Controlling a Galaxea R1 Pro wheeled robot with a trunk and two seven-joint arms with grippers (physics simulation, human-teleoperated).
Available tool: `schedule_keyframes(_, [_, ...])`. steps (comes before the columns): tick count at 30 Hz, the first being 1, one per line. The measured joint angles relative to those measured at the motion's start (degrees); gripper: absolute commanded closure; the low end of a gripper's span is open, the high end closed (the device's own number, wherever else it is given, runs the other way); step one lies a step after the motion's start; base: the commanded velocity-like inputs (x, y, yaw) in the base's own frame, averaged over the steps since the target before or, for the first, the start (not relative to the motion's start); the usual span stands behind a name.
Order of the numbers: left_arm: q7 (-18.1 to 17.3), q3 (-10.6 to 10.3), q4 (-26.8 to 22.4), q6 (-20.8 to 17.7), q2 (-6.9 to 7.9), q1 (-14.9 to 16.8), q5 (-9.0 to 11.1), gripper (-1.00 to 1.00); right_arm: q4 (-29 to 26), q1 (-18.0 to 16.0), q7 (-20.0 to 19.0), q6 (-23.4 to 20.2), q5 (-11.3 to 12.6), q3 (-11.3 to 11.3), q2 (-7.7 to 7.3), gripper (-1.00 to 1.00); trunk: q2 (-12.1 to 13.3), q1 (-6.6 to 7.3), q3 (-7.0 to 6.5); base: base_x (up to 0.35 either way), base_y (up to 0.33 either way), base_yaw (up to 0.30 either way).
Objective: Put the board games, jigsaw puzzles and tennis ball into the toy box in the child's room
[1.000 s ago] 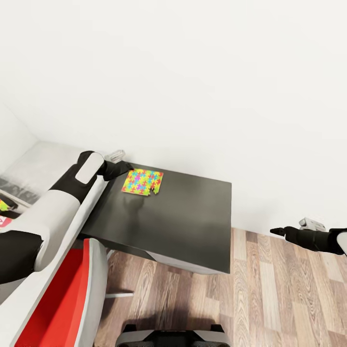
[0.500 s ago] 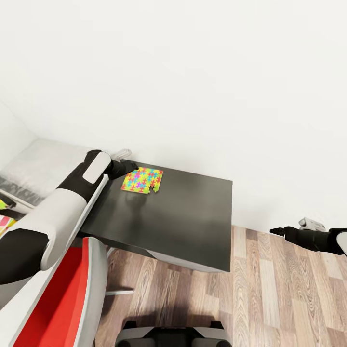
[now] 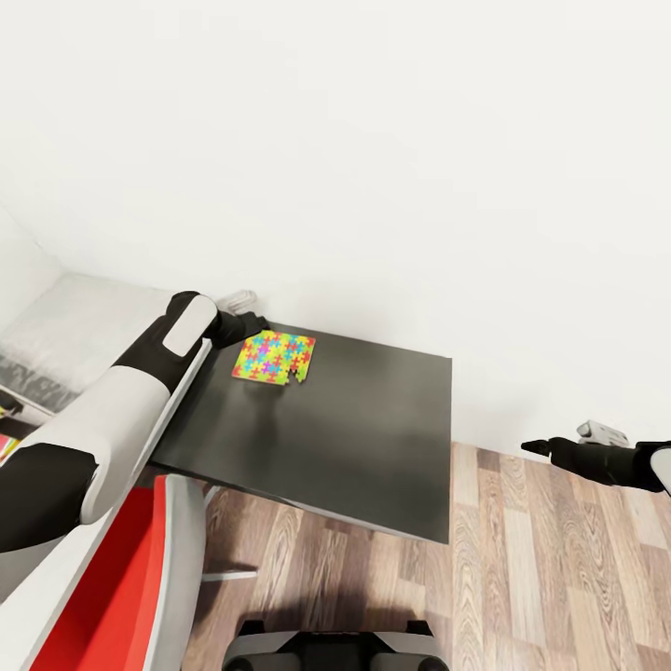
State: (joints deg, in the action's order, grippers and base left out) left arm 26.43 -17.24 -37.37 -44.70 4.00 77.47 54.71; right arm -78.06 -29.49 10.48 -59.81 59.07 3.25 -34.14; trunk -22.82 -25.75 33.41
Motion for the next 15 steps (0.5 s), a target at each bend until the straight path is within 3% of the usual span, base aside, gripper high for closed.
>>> schedule_keyframes(15, [0.04,0.01,0.05,-0.03,0.03,0.01,-0.1,-1.0,-1.47,0.12,0.01,0.0,-0.07,-0.01,-0.07,-1.0,0.0,0.0,0.04,0.01,0.0,0.0])
